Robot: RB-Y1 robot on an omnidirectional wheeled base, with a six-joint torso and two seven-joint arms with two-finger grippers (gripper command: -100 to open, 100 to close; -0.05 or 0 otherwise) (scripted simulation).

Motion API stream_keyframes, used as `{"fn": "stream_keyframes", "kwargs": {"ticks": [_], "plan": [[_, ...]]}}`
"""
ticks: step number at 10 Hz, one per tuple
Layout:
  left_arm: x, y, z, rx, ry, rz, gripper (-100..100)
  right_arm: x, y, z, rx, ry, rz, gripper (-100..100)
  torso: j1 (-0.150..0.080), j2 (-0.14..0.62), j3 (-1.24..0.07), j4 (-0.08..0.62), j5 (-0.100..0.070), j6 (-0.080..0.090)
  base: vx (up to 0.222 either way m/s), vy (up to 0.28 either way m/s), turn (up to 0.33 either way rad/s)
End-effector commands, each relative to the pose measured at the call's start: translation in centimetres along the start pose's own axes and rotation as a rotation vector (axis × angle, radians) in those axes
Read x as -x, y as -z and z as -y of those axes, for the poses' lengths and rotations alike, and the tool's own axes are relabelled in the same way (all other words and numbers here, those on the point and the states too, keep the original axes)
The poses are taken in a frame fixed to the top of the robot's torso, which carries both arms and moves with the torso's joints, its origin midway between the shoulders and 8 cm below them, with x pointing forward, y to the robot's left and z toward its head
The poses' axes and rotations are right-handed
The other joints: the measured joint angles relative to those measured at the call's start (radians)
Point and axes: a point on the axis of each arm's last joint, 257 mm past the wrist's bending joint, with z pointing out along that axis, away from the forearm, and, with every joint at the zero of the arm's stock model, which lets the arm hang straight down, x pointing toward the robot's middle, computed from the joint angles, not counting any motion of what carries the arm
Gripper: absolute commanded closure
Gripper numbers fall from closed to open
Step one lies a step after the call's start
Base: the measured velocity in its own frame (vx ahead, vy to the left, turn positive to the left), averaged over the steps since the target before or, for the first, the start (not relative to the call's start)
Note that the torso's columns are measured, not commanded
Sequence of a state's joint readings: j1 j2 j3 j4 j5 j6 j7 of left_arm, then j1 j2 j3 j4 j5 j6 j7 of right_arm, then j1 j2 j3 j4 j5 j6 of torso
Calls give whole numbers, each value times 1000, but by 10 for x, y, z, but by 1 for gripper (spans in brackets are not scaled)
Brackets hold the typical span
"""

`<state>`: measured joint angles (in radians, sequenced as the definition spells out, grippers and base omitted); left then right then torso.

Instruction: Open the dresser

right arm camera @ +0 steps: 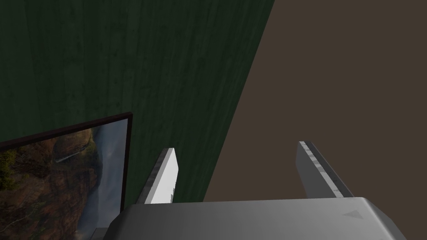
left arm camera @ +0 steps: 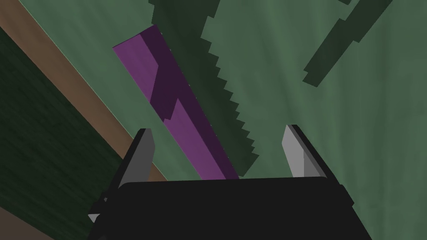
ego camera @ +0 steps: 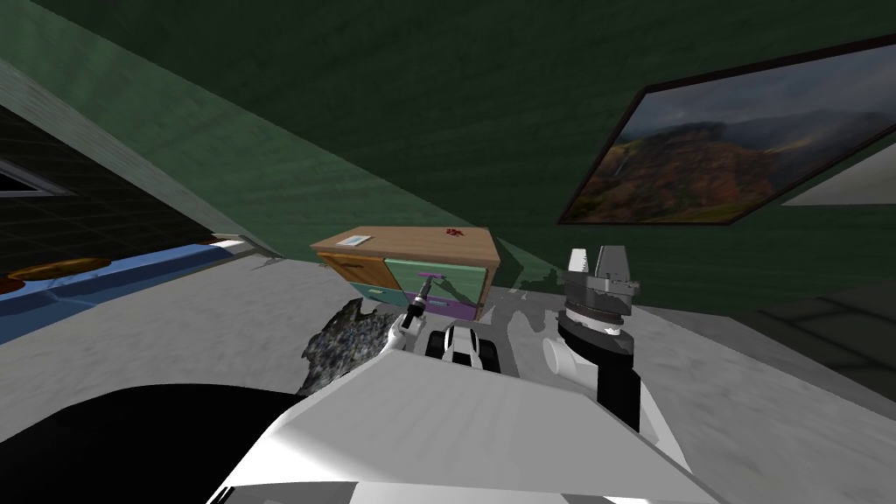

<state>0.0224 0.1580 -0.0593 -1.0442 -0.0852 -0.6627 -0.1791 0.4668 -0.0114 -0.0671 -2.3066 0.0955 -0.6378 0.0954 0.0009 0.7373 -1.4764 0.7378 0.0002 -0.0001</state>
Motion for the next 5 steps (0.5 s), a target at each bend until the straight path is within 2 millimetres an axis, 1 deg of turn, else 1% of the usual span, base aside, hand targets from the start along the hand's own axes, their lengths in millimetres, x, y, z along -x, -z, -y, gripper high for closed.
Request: {"fn": "stream_keyframes", "kwargs": {"ticks": [1, 2, 3, 4, 5], "plan": [[9, -16, 2, -20, 0, -1, -100, 0, 0, 0, 0, 0, 0, 0, -1, 1, 0, 0, 0, 0, -35, -35, 2], [6, -11, -8, 4, 1, -6, -100, 0, 0, 0, 0, 0, 0, 0, -2, 1, 1, 0, 0, 0, -16, -18, -2], [17, -26, 1, -27, 0, 0, -100, 0, 0, 0, 0, 0, 0, 0, -1, 1, 0, 0, 0, 0, -32, -32, 4], [14, -23, -11, 0, 1, -7, -100, 0, 0, 0, 0, 0, 0, 0, -1, 1, 0, 0, 0, 0, -34, -35, 0], [14, -22, -13, 5, 1, -8, -100, 0, 0, 0, 0, 0, 0, 0, -1, 1, 1, 0, 0, 0, -17, -16, 2]]}}
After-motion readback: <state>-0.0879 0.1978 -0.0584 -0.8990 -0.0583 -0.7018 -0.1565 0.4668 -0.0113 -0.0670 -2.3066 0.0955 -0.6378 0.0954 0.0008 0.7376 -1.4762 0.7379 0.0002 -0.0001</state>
